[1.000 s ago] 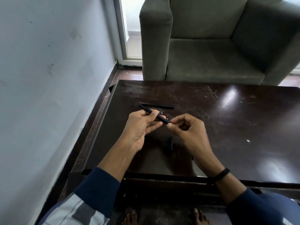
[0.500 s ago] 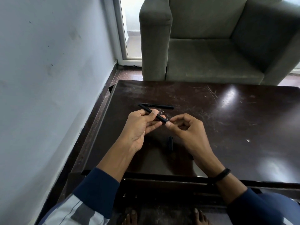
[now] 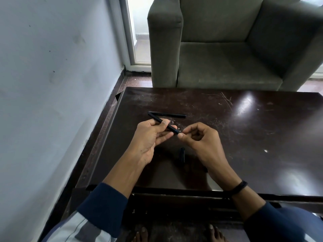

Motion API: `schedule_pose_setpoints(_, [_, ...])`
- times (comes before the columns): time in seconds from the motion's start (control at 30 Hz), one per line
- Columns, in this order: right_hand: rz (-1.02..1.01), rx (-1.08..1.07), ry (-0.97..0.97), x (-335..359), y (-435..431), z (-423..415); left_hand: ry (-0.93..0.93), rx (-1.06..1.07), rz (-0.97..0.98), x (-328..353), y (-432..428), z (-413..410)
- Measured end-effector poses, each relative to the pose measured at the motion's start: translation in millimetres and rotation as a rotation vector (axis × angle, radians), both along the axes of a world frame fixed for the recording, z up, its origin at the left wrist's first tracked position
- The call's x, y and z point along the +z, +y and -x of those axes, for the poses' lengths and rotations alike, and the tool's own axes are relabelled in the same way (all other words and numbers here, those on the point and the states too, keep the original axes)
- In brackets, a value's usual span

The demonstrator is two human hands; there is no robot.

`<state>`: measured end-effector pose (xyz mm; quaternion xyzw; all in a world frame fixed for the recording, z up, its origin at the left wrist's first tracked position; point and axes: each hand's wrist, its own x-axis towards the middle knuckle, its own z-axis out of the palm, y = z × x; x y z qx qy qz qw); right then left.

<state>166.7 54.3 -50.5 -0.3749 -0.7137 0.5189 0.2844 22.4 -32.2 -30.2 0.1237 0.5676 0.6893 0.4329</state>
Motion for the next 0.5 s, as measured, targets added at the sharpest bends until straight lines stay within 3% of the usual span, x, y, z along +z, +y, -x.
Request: schedule_pose_setpoints(0.5, [0.015, 0.002, -0.022, 0.7, 1.6, 0.7, 0.002, -0.008, 0.004, 0.8, 0.0, -1.3])
